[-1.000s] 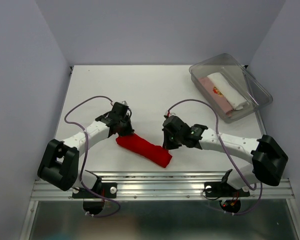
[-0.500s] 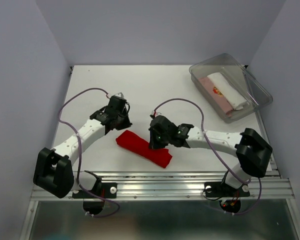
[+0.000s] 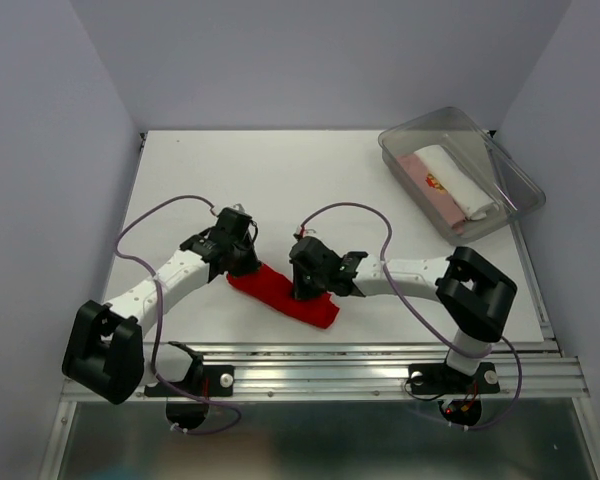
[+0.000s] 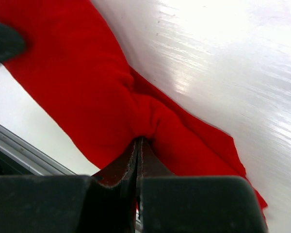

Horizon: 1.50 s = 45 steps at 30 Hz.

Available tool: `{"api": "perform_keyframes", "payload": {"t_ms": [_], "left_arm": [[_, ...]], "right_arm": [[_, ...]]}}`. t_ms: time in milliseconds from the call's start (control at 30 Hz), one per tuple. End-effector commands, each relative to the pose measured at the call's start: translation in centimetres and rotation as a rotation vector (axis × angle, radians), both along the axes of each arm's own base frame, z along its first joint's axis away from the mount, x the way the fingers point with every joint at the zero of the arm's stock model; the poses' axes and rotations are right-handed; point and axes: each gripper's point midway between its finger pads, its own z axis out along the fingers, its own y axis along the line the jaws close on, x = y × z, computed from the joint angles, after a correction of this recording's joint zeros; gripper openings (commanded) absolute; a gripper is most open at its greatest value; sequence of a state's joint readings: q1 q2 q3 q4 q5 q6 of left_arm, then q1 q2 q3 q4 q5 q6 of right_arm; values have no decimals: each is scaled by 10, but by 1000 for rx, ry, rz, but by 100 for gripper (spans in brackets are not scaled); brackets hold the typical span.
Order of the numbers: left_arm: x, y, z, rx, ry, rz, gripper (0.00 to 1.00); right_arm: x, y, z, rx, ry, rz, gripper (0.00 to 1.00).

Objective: Roll the t-shirts
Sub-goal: Roll the T-shirt to the center of the board.

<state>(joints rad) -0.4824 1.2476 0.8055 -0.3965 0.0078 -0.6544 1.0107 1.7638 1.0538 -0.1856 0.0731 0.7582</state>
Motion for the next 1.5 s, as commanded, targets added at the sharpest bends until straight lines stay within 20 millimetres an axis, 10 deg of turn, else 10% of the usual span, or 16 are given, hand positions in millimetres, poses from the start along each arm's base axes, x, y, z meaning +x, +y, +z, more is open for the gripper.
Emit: {"api": "perform_keyframes", "payload": {"t_ms": [0, 200, 533, 667, 933, 1167, 1467], "left_arm": [[-7, 0, -16, -26, 24, 39, 0], [-6, -1, -35, -12, 53, 43, 0], [-2, -5, -43, -4, 66, 9, 0], [1, -7, -30, -9, 41, 1, 0], [11, -6, 20, -13, -61, -31, 0], [43, 12, 88, 74, -238, 27, 0], [69, 15, 105, 85, -264, 22, 2]], "right_arm": [[4, -30, 16, -84, -73, -47, 1], [-14, -46, 54, 22, -87, -52, 2], [-45, -86, -39, -113, 69, -145, 1], [-43, -85, -25, -110, 35, -139, 1], [14, -112, 69, -189, -244, -288, 5], [85, -200, 121, -261, -357, -513, 20], [193, -285, 157, -272, -400, -726, 63]]}}
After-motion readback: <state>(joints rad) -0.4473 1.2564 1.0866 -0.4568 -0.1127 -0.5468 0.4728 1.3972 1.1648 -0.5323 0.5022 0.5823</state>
